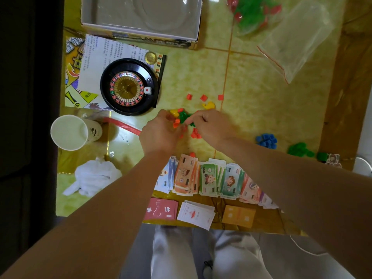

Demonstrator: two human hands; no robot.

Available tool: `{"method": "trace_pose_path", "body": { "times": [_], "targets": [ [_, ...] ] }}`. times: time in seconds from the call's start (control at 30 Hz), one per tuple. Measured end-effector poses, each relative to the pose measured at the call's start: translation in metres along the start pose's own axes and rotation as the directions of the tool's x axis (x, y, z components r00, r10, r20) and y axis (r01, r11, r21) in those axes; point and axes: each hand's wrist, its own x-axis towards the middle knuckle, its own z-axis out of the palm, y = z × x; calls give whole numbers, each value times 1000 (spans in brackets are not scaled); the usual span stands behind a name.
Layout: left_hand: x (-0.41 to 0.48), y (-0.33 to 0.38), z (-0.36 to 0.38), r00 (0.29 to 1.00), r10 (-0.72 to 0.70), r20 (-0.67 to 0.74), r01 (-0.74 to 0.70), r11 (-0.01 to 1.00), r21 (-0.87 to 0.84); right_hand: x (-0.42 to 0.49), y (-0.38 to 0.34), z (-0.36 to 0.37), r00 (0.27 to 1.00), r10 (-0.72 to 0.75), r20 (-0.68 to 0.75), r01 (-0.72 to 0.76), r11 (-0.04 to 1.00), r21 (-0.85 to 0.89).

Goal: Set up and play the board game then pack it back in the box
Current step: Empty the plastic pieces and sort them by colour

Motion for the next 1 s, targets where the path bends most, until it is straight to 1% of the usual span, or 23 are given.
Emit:
{"method": "trace_pose_path", "body": {
  "times": [0.1, 0.2, 0.3, 0.43, 0.53, 0.6, 0.7, 0.77, 0.87, 0.93, 0.97, 1.0],
  "targets": [
    [4, -5, -1, 1000, 29, -4, -29, 999, -26, 3, -3, 0, 996, -22, -83, 20, 999, -34],
    [6, -12, -3, 998, 61, 8, -60, 996, -59, 4, -8, 0, 992, -70, -106, 64, 996, -62],
    [7, -18, -3, 994, 105, 20, -104, 993, -59, 5, -13, 3, 985, -145, -95, 136, 986, -100],
    [5, -22, -7, 993, 112, -29, -112, 993, -21, 12, -14, 13, 960, -269, -74, 238, 929, -283],
    [4, -25, -11, 994, 103, -34, -103, 995, -16, 14, -13, 21, 947, -321, -4, 294, 871, -395],
    [5, -27, -12, 992, 119, -37, -121, 992, -31, 16, -13, 25, 945, -325, 35, 300, 820, -488],
    [5, -29, -11, 984, 178, -30, -180, 982, -50, 17, -13, 26, 933, -357, 49, 314, 740, -595],
    [4, -30, -10, 976, 215, -24, -215, 976, -28, 16, -10, 27, 921, -387, 48, 326, 697, -639],
    [4, -34, -7, 979, 201, -33, -200, 979, 23, 14, -4, 28, 922, -383, 55, 310, 646, -698],
    [6, -33, -6, 981, 186, -49, -184, 982, 43, 14, -1, 28, 923, -383, 38, 293, 635, -715],
    [6, -33, -6, 983, 179, -50, -177, 984, 37, 15, -1, 27, 921, -389, 26, 294, 648, -703],
    [6, -31, -7, 984, 171, -44, -170, 985, 20, 15, -1, 27, 918, -396, 8, 303, 690, -657]
  ]
}}
